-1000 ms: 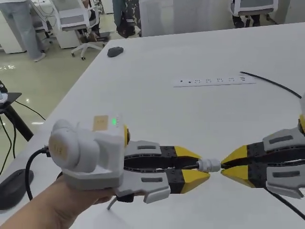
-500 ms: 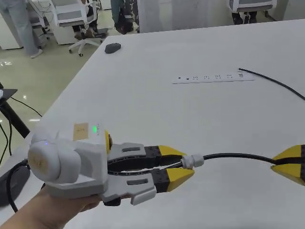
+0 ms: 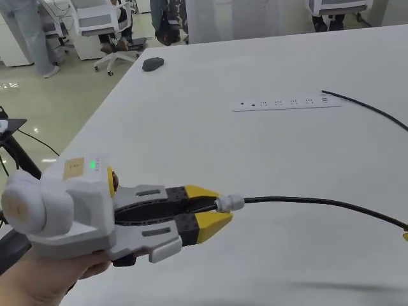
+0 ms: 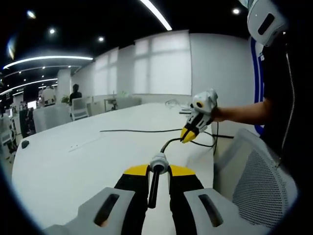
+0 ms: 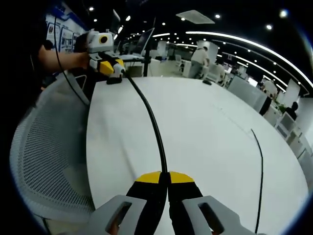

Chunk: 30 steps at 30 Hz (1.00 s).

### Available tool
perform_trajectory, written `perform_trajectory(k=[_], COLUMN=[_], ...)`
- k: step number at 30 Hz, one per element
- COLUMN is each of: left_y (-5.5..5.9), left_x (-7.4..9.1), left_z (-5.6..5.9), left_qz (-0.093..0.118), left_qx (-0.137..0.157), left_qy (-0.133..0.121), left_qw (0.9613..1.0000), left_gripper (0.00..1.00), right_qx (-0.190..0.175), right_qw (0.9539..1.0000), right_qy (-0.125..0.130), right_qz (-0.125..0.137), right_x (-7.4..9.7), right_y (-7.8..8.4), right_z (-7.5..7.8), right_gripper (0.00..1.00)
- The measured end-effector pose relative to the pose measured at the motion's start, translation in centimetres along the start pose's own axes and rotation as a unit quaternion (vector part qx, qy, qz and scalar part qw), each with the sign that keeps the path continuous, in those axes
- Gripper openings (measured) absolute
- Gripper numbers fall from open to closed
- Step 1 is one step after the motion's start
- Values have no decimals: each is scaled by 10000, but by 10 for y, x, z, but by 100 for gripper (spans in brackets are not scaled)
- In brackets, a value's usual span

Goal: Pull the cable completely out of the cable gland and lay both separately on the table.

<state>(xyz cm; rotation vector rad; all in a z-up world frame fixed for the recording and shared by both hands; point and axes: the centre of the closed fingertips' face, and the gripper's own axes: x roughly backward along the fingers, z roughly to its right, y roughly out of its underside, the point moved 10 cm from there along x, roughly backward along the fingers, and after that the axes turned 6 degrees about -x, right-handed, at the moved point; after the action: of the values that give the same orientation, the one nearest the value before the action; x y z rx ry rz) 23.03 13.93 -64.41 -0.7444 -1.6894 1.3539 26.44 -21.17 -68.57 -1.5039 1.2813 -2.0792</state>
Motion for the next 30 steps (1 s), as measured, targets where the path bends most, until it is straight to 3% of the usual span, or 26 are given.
perform_trajectory(k=[4,6,9,12,15,18,21,22,24,30], left_y=[2,3,6,5,2,1,1,1,1,5], left_x=[-3,-3,-3,-3,-3,-3,-1,-1,1,5], left_z=[2,3,0,0,1,1,2,2,2,1], left_qz=[-21,-51,-174,-134,-107,-110,-100,-99,-92,-26], left_qx=[37,66,42,46,42,37,23,25,36,122], left_qy=[34,97,79,71,90,105,99,99,106,35], left_qw=[10000,9999,9998,9999,9999,9999,9999,9999,9999,9999], left_gripper=[14,14,14,14,14,14,14,14,14,14], right_qx=[-371,-296,-269,-156,227,509,756,864,956,1096], right_qw=[9987,9991,9996,9975,9902,9824,9775,9782,9755,9690], right_qy=[67,45,-108,-554,-1124,-1543,-1771,-1668,-1804,-2054], right_qz=[-335,-284,-12,419,793,916,855,889,819,826], right_x=[-10,-12,-15,-25,-43,-62,-76,-82,-90,-100], right_y=[3,-3,-24,-50,-83,-104,-116,-120,-125,-134], right_z=[0,-2,-8,-20,-41,-59,-69,-71,-75,-79], right_gripper=[0,11,17,17,16,16,14,14,14,10])
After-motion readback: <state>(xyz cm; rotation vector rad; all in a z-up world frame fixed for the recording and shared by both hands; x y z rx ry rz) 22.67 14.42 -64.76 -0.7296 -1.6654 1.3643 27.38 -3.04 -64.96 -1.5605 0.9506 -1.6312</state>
